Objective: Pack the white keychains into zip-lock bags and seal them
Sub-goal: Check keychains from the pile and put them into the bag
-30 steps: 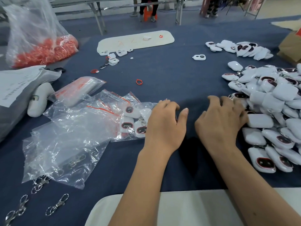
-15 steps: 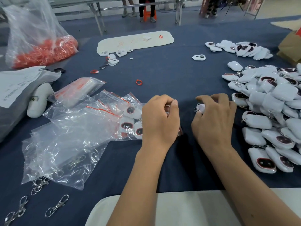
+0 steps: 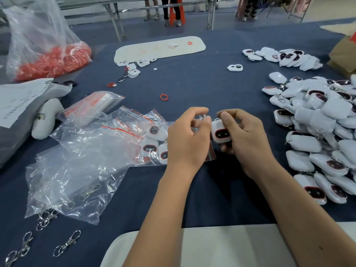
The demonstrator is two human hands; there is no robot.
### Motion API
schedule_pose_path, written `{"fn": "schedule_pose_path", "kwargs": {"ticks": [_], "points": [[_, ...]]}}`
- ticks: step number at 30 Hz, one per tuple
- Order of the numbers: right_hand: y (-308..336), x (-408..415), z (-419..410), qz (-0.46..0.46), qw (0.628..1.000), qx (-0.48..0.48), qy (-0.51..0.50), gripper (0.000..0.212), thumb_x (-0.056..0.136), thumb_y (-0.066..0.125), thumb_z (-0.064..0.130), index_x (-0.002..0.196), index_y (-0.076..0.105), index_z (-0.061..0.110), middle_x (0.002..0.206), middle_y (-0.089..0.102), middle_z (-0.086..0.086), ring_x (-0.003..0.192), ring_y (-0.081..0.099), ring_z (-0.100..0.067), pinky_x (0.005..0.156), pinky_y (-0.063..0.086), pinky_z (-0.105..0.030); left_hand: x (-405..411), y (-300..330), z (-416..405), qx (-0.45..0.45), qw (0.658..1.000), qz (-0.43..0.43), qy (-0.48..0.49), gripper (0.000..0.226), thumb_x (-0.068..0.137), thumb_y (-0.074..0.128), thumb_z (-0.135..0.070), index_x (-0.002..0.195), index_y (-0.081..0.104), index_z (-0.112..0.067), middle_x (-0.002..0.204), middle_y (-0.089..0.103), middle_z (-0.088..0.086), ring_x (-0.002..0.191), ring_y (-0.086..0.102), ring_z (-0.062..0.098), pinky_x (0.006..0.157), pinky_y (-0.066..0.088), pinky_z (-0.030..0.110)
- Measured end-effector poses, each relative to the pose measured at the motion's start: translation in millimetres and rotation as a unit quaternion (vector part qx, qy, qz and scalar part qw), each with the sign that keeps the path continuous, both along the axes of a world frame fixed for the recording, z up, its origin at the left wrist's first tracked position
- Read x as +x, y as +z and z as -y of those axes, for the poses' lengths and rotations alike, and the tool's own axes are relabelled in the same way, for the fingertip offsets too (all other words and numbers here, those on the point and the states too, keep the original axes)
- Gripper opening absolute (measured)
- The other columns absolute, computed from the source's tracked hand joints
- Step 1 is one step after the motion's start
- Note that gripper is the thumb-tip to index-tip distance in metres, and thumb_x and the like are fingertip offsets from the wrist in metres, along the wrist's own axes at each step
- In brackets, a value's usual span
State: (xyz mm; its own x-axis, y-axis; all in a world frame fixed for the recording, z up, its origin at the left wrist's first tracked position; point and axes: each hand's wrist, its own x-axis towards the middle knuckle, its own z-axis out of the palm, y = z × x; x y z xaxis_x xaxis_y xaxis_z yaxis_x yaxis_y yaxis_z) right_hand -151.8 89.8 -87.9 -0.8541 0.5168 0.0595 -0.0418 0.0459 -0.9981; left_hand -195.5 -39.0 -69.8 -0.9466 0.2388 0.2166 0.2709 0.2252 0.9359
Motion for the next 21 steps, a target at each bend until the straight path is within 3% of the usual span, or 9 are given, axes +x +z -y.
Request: {"fn": "schedule_pose_path", "kwargs": {"ticks": [4, 7, 10, 13, 15, 21], "points": [[-1.6, 1.0, -0.5, -0.001, 0.997, 0.021, 0.069, 0.029, 0.107, 0.06, 0.028, 0.085, 0.075, 0.017, 0.065, 0.066, -0.001, 0.054, 0.059, -0.014, 0.048, 0.049, -0.026, -1.6, 2.1, 3.3, -0.025, 0.999, 0.022, -0.027, 0.018, 0.099, 0.065, -0.02, 0.111, 0.078, -0.021, 0.094, 0.074, -0.011, 0.088, 0.068, 0.01, 0.085, 0.06, 0.043], [-3.0, -0.1, -0.7, -0.014, 0.999, 0.0, 0.05, 0.02, 0.107, 0.061, 0.024, 0.095, 0.077, 0.019, 0.069, 0.068, 0.0, 0.055, 0.06, -0.01, 0.047, 0.047, -0.021, -1.2, 1.9, 4.2, -0.018, 0.998, 0.048, -0.024, 0.02, 0.096, 0.067, -0.013, 0.109, 0.078, -0.022, 0.079, 0.069, -0.003, 0.075, 0.07, 0.021, 0.08, 0.061, 0.047], [-3.5, -1.6, -5.1, -0.028, 0.997, -0.059, 0.041, 0.012, 0.105, 0.064, 0.022, 0.105, 0.073, 0.015, 0.074, 0.071, -0.001, 0.057, 0.061, -0.012, 0.049, 0.048, -0.022, -1.4, 1.2, 4.9, 0.059, 0.993, 0.104, 0.016, 0.02, 0.096, 0.064, -0.004, 0.105, 0.076, -0.017, 0.079, 0.07, 0.005, 0.063, 0.073, 0.02, 0.066, 0.063, 0.038], [-4.5, -1.2, -8.4, -0.033, 0.993, -0.086, 0.077, 0.008, 0.099, 0.073, 0.019, 0.104, 0.076, 0.014, 0.091, 0.079, -0.004, 0.077, 0.073, -0.014, 0.062, 0.056, -0.022, -0.2, 3.9, 4.3, 0.151, 0.971, 0.184, 0.016, 0.02, 0.097, 0.059, 0.005, 0.107, 0.073, -0.005, 0.092, 0.071, 0.018, 0.074, 0.077, 0.02, 0.062, 0.061, 0.025], [-5.3, -0.8, -7.5, -0.042, 0.994, -0.069, 0.07, 0.005, 0.097, 0.074, 0.015, 0.097, 0.08, 0.014, 0.091, 0.08, -0.008, 0.076, 0.073, -0.013, 0.062, 0.055, -0.02, 0.9, 5.6, 3.7, 0.173, 0.962, 0.211, 0.014, 0.014, 0.094, 0.059, 0.008, 0.097, 0.072, 0.0, 0.095, 0.072, 0.022, 0.075, 0.078, 0.02, 0.062, 0.061, 0.025], [-5.3, -4.5, -5.8, -0.048, 0.996, -0.077, 0.0, 0.017, 0.1, 0.069, 0.014, 0.089, 0.081, 0.009, 0.084, 0.076, -0.018, 0.064, 0.061, -0.015, 0.053, 0.049, -0.021, -0.3, 6.5, 6.8, 0.157, 0.953, 0.255, -0.036, 0.012, 0.095, 0.065, -0.001, 0.083, 0.063, -0.001, 0.073, 0.074, 0.01, 0.061, 0.073, 0.022, 0.054, 0.058, 0.026]]}}
